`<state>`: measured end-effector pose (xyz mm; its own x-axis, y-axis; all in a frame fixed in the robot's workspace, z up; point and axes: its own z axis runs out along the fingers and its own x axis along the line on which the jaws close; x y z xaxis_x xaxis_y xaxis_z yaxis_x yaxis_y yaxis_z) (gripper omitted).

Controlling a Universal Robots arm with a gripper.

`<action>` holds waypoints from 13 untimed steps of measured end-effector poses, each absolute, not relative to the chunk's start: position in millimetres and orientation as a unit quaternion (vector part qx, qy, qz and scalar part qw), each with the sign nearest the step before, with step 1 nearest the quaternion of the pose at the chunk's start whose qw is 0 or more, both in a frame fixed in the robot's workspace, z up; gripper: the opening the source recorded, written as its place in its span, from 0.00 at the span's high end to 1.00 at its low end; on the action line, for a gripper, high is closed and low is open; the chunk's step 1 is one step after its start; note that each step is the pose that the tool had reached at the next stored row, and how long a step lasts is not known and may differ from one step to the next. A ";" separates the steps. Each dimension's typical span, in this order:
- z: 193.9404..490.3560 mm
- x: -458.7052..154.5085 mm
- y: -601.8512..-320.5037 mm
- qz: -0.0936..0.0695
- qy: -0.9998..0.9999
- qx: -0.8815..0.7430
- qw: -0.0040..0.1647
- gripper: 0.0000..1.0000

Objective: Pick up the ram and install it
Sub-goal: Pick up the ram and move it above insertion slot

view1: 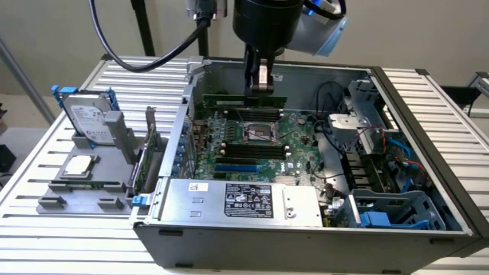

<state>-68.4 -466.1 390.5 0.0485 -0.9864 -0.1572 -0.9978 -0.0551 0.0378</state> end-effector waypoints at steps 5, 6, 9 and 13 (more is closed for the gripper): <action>388.1 -58.9 -457.4 0.066 0.687 -0.723 0.036 0.87; 387.6 -57.7 -455.8 0.065 0.687 -0.723 0.035 0.87; 386.7 -55.6 -452.4 0.058 0.689 -0.722 0.028 0.87; 386.6 -55.1 -450.9 0.053 0.689 -0.722 0.023 0.87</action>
<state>-55.1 -450.9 386.6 0.0440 -0.9931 -0.1085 -0.9980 -0.0486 0.0403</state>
